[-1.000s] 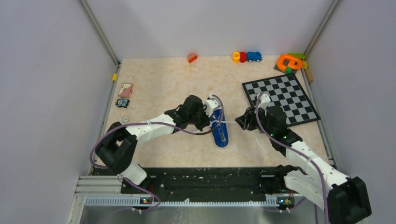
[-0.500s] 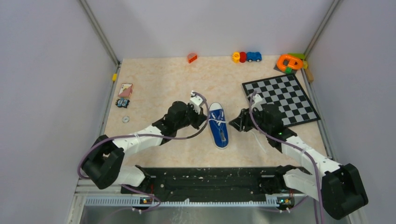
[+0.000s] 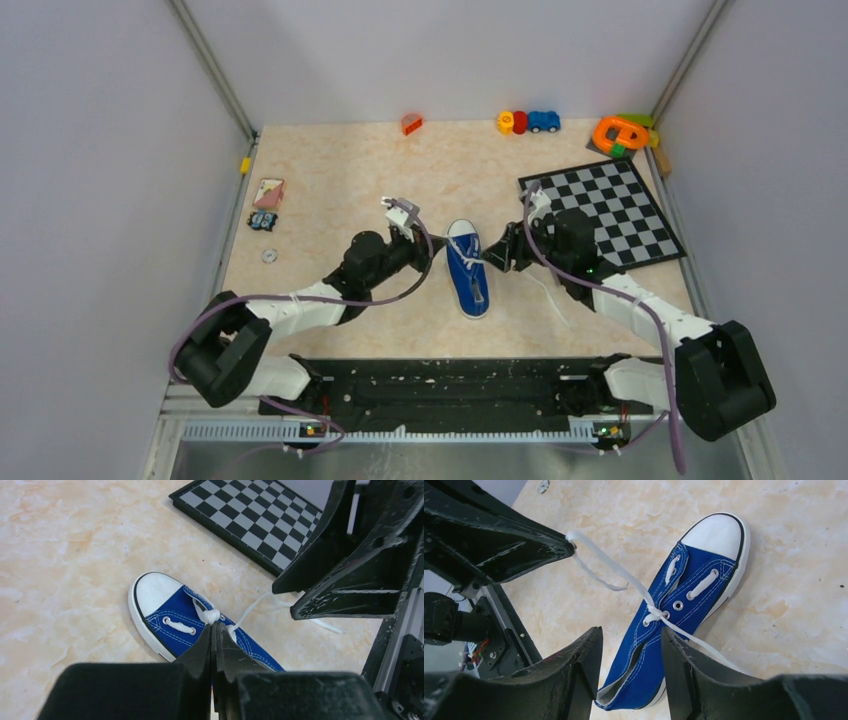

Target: Tie the shoes

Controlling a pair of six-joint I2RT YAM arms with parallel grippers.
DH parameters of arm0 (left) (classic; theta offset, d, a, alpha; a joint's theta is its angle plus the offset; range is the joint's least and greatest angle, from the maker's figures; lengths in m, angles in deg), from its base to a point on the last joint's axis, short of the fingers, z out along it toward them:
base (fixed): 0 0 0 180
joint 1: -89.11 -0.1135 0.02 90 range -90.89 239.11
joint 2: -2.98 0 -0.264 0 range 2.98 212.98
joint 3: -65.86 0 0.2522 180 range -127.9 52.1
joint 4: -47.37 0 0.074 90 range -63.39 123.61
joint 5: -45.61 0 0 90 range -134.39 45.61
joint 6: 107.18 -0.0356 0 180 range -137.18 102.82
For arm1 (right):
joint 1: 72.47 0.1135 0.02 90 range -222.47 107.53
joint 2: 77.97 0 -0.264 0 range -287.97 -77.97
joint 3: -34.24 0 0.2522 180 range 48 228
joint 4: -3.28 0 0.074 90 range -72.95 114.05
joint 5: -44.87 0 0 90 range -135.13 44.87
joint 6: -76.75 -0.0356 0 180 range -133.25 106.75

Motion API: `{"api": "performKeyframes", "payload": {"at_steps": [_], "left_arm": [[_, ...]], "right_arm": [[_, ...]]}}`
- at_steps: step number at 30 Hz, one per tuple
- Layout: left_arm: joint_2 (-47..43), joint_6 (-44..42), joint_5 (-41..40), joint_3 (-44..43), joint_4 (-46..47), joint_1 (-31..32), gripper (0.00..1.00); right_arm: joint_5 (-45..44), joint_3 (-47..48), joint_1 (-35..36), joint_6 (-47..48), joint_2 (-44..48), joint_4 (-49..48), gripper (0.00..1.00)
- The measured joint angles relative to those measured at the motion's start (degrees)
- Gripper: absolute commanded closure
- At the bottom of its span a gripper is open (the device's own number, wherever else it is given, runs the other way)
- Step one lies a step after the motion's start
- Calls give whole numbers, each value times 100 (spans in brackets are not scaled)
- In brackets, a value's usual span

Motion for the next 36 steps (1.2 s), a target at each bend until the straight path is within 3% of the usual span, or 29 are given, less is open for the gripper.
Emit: {"api": "performKeyframes", "payload": {"at_steps": [4, 9, 12, 17, 29, 36], "left_arm": [[0, 216, -57, 61, 243, -46, 100], [0, 459, -26, 90, 330, -179, 100], [4, 542, 31, 170, 466, -240, 100], [149, 634, 234, 192, 675, -254, 100], [557, 1123, 1204, 227, 951, -817, 100], [619, 1213, 1729, 225, 1110, -1126, 100]], "right_arm": [[-219, 146, 48, -160, -125, 398, 50], [-654, -2, 337, -457, 83, 833, 40], [-809, -564, 413, -785, 505, 682, 36], [-925, -1412, 417, -1451, 592, 94, 18], [-1163, -1497, 1086, -2610, -1158, -2072, 14], [-1272, -1123, 1609, -2802, -1390, -2315, 15]]}}
